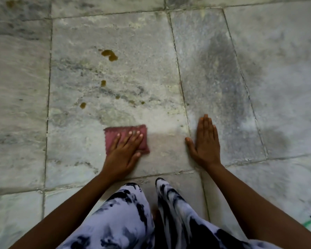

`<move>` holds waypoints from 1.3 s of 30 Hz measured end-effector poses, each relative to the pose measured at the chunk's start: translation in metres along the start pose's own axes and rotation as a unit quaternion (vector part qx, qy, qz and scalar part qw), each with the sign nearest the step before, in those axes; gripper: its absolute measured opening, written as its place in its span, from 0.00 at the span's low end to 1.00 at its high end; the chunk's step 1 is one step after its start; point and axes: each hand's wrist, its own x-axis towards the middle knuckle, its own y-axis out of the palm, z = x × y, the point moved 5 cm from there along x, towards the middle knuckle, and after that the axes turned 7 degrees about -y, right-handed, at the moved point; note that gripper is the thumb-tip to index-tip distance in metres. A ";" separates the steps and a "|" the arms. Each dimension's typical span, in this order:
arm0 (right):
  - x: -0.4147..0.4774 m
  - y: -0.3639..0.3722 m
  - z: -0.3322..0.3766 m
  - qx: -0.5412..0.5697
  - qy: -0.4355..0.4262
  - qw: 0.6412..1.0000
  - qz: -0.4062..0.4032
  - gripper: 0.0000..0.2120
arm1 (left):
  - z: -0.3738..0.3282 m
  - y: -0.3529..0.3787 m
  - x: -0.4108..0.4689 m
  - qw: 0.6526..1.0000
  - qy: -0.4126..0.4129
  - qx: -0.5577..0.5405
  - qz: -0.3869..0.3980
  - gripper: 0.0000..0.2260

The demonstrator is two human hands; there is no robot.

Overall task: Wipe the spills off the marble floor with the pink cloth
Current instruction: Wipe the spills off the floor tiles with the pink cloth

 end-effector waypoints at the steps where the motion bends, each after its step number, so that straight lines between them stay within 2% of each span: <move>1: -0.004 0.000 -0.009 -0.001 0.015 1.000 -0.001 0.39 | 0.010 -0.003 -0.002 1.000 -0.002 0.008 -0.004 0.25; 5: -0.008 0.004 -0.020 -0.013 0.029 0.999 0.006 0.41 | 0.030 -0.018 0.044 0.997 0.024 0.070 0.005 0.28; 9: -0.008 0.003 -0.019 -0.002 0.032 0.999 0.009 0.41 | -0.017 -0.012 0.101 0.988 0.109 0.107 0.021 0.27; 15: -0.006 0.002 -0.019 0.014 0.031 0.999 0.003 0.40 | -0.076 0.007 0.087 0.952 0.286 0.101 0.030 0.25; 17: -0.007 0.003 -0.019 0.020 0.029 0.999 0.007 0.40 | -0.092 0.008 0.104 0.942 0.316 0.106 0.041 0.23; 18: -0.006 0.003 -0.019 0.018 0.029 0.999 0.007 0.40 | -0.097 0.008 0.119 0.947 0.300 0.108 0.047 0.23; 20: -0.007 0.004 -0.020 0.013 0.028 0.999 0.006 0.40 | -0.106 0.005 0.155 0.972 0.215 0.088 0.047 0.25; 24: -0.007 0.003 -0.020 0.015 0.028 0.999 0.003 0.40 | -0.112 -0.002 0.192 0.996 0.060 0.057 -0.014 0.25; 25: -0.006 0.003 -0.020 0.017 0.027 0.999 0.004 0.40 | -0.114 -0.001 0.185 0.997 0.059 0.049 -0.021 0.24; 28: -0.006 0.004 -0.022 0.016 0.029 0.999 0.003 0.40 | -0.118 0.011 0.140 0.984 0.164 0.074 0.010 0.23; 30: -0.006 0.004 -0.021 0.013 0.027 1.000 0.003 0.40 | -0.100 0.008 0.134 0.980 0.179 0.085 0.032 0.24; 31: -0.006 0.004 -0.020 0.012 0.027 1.000 0.002 0.40 | -0.085 0.001 0.141 0.986 0.147 0.075 0.026 0.25; 33: -0.006 0.005 -0.020 0.014 0.026 1.000 0.006 0.40 | -0.049 -0.014 0.163 0.999 0.025 0.040 0.021 0.25; 35: -0.006 0.003 -0.020 0.010 0.022 1.000 0.012 0.41 | -0.016 -0.027 0.172 0.998 -0.063 0.014 -0.001 0.24; 37: -0.001 -0.002 -0.018 -0.005 0.005 1.000 0.007 0.41 | -0.006 -0.029 0.158 0.996 -0.085 0.010 -0.011 0.25; 39: 0.009 -0.012 -0.015 -0.013 0.002 1.000 -0.014 0.40 | -0.021 -0.018 0.126 0.999 -0.041 0.029 -0.002 0.26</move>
